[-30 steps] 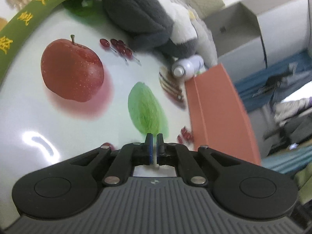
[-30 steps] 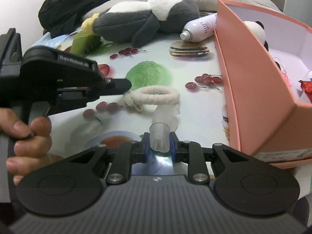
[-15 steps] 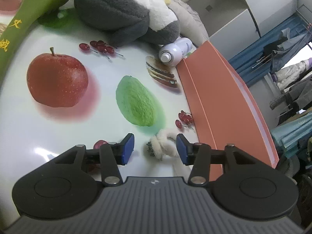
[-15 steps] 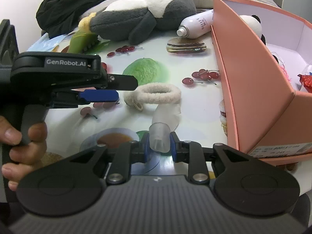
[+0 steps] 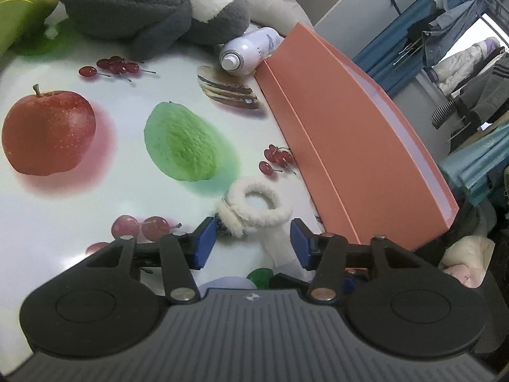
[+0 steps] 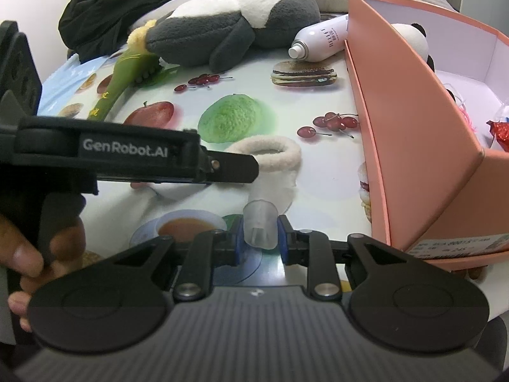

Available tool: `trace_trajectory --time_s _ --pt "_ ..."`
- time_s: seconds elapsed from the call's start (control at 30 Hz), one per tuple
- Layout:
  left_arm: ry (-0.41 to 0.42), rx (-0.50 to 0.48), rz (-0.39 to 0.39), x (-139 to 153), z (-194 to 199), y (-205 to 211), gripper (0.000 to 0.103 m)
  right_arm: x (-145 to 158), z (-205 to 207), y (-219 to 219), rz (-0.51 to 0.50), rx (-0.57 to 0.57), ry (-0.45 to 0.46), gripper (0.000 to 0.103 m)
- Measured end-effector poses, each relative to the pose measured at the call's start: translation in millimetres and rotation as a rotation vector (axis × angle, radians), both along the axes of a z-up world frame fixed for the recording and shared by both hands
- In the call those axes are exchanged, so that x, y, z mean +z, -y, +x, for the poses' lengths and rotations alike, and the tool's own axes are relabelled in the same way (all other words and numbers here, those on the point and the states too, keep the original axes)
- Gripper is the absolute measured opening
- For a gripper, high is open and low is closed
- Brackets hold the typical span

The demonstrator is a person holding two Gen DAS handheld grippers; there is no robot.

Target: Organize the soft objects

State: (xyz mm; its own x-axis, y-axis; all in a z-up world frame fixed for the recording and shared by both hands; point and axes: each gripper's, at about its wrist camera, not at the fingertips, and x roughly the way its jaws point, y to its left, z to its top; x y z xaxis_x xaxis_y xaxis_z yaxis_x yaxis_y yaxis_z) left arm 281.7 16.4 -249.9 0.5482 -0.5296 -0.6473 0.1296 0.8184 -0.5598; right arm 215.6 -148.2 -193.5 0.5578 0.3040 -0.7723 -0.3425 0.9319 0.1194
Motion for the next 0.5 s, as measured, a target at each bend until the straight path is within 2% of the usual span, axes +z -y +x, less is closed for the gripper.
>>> trace_trajectory --time_s 0.03,0.07,0.13,0.2,0.3,0.5 --pt "-0.007 0.000 0.002 -1.1 0.7 0.8 0.039 0.0 0.0 0.2 0.001 0.000 0.000 0.026" --pt "-0.012 0.005 0.005 -2.2 0.9 0.8 0.036 -0.1 0.1 0.7 0.001 0.000 0.000 0.026" --pt "-0.016 0.014 0.011 -3.1 1.0 0.5 0.023 -0.1 0.0 1.0 0.004 -0.002 -0.002 0.025" --pt "-0.024 0.023 0.020 -4.5 1.1 -0.5 0.015 -0.3 0.0 1.4 0.006 -0.003 -0.001 0.025" --pt "-0.019 0.033 0.031 -4.5 0.1 -0.3 0.009 -0.3 -0.1 1.5 0.006 -0.003 0.000 0.025" --pt "-0.006 0.069 0.062 -2.3 -2.2 0.3 0.009 1.6 -1.6 4.4 0.014 -0.007 0.000 0.025"
